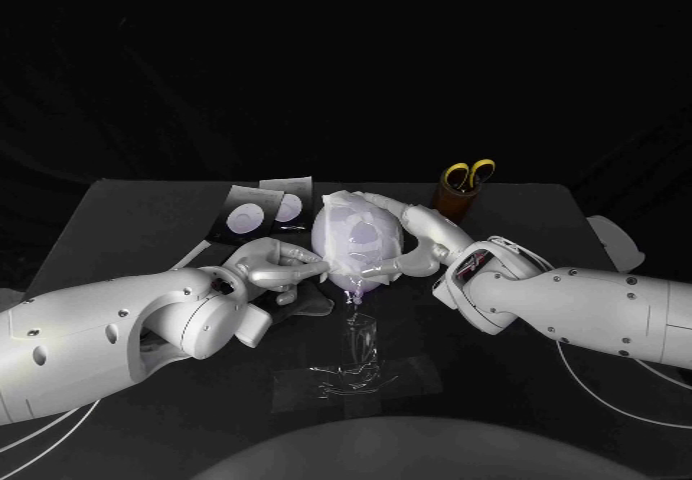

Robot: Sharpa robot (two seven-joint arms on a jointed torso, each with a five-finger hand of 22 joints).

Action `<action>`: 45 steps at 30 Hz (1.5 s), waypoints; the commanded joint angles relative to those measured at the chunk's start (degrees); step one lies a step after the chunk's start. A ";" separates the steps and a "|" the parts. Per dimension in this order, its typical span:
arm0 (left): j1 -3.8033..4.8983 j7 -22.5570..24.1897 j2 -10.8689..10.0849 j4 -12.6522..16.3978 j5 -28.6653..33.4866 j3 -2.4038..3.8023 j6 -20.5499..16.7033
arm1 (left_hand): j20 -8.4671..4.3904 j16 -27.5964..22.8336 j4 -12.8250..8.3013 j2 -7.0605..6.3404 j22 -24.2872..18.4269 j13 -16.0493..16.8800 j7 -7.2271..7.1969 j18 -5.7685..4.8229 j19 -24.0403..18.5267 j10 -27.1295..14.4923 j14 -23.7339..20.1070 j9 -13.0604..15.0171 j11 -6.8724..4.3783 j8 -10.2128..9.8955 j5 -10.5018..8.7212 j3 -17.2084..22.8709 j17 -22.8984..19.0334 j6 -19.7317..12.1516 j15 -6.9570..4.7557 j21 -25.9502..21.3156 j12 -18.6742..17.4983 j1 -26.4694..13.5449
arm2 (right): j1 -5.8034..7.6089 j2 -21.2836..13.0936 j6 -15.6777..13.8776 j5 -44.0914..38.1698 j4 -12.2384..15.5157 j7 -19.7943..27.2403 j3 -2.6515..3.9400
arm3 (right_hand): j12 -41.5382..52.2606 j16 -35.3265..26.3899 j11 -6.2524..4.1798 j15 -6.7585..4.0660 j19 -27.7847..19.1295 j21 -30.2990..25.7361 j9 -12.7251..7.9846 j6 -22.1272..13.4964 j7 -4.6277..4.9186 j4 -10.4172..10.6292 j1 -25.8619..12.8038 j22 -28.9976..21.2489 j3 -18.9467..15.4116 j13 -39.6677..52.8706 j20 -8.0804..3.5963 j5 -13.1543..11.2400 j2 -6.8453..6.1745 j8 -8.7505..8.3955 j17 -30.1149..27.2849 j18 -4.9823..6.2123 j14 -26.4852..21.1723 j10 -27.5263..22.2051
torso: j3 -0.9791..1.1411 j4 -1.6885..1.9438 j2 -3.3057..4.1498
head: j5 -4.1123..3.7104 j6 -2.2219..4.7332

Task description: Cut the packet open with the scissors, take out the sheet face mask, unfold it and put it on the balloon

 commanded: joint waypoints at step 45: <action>-0.25 -2.04 -3.51 -1.82 0.50 0.05 0.71 | -0.25 0.41 0.56 -0.80 0.30 -0.13 -0.57 -0.45 0.39 0.62 2.30 10.93 -2.81 0.69 0.11 2.77 0.31 -3.79 -0.82 0.29 0.81 -4.18 | -0.31 -0.01 2.35 -0.33 -0.03 -0.27 -0.20 | 0.36 -0.08 0.16 0.04 0.25 0.09 0.03 0.56 8.88 0.03 -0.07 -0.08 0.34 0.04 -0.05 -0.33 0.38 0.34 -0.18 -1.11 -0.50 -0.61 | 0.00 0.00 0.00 | 0.30 0.11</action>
